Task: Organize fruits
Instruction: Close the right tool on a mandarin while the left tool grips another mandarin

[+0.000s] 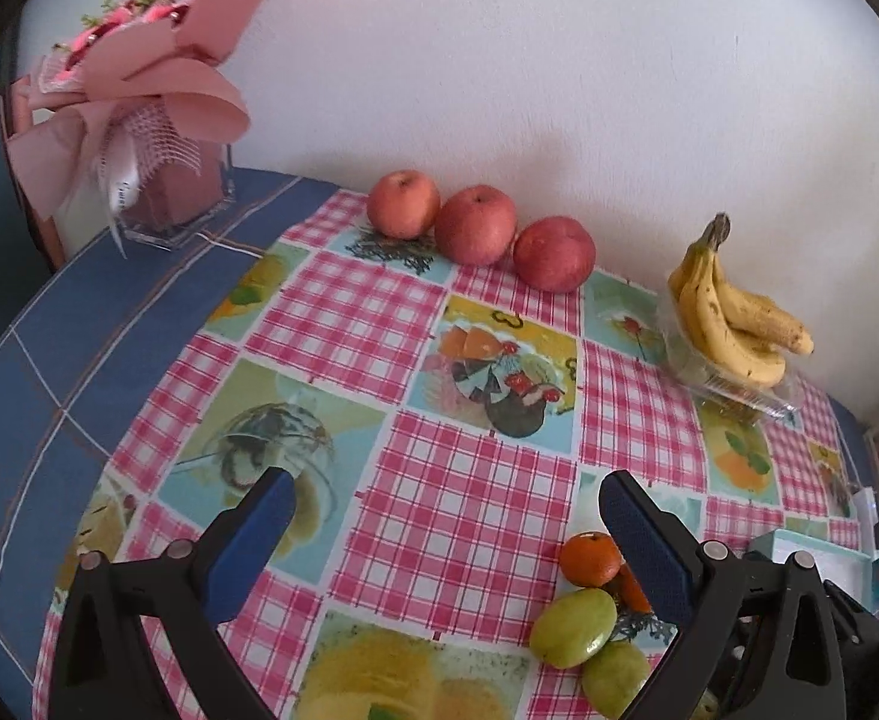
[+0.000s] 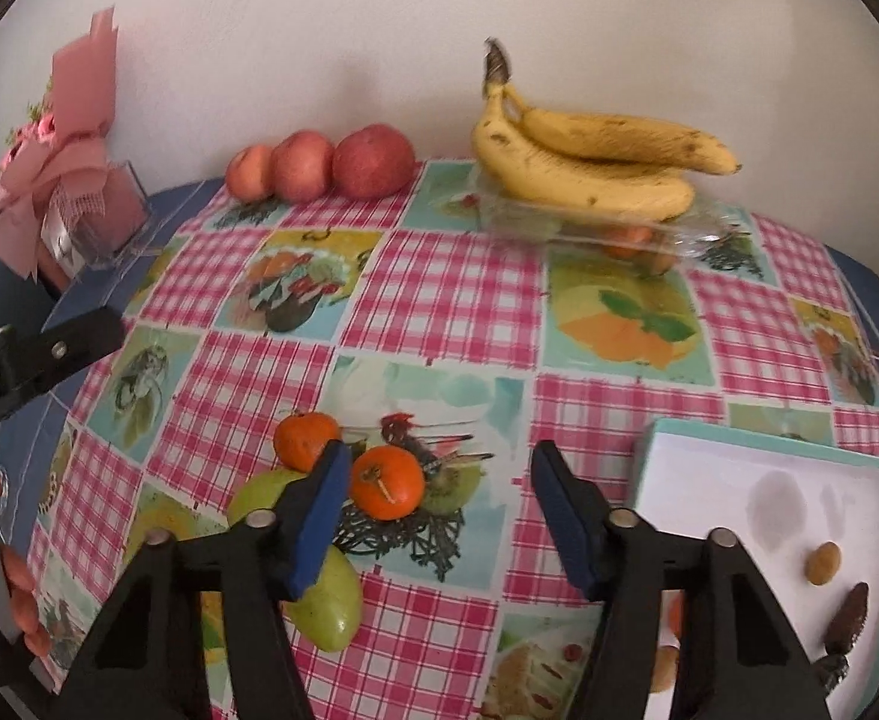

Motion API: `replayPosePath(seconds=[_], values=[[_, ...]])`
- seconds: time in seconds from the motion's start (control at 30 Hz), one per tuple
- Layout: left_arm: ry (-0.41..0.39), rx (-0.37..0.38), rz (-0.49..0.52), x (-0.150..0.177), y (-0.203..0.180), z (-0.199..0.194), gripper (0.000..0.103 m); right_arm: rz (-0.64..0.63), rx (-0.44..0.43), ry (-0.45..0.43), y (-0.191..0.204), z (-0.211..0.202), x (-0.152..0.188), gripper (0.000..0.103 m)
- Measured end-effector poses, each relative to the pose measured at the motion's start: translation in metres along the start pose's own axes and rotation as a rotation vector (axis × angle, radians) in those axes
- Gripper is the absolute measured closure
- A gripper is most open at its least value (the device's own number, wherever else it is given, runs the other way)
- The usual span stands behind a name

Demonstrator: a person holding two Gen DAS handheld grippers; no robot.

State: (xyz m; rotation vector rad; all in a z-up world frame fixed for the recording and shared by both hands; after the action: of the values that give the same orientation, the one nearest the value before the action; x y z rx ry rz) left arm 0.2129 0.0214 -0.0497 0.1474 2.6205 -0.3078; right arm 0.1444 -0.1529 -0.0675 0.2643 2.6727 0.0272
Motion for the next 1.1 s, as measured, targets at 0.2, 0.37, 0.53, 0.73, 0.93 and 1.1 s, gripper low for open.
replayPosePath(seconds=[0.2, 0.37, 0.53, 0.73, 0.93, 1.1], values=[[0.027, 0.005, -0.009, 0.001, -0.001, 0.016, 0.0, -0.042, -0.021, 0.041, 0.015, 0.022, 0.002, 0.048], [0.045, 0.002, -0.012, 0.002, -0.001, 0.025, 0.0, -0.067, -0.024, 0.072, 0.023, 0.037, 0.005, 0.049], [0.068, 0.014, -0.027, 0.004, -0.001, 0.03, 0.0, -0.064, -0.02, 0.085, 0.023, 0.046, 0.006, 0.054], [0.088, 0.034, -0.016, 0.006, -0.009, 0.035, 0.0, -0.042, -0.026, 0.095, 0.017, 0.052, 0.009, 0.057], [0.108, 0.055, 0.017, 0.008, -0.022, 0.038, 0.001, -0.03, -0.033, 0.078, 0.012, 0.048, 0.006, 0.061], [0.113, 0.059, 0.045, 0.009, -0.032, 0.041, 0.001, -0.015, -0.036, 0.086, 0.005, 0.05, 0.007, 0.065]])
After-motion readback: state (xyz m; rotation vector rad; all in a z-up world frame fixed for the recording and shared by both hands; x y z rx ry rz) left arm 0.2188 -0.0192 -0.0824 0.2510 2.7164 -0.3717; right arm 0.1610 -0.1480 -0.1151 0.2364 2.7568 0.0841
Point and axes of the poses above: each gripper's, at about its wrist camera, not at the fingertips, and z roughly the way its jaws point, y to its left, x to its underside, the point moved 3 cm from there along z, roughly the way its jaws point, and after that the axes turned 8 degrees about y, right-handed, at the moved point
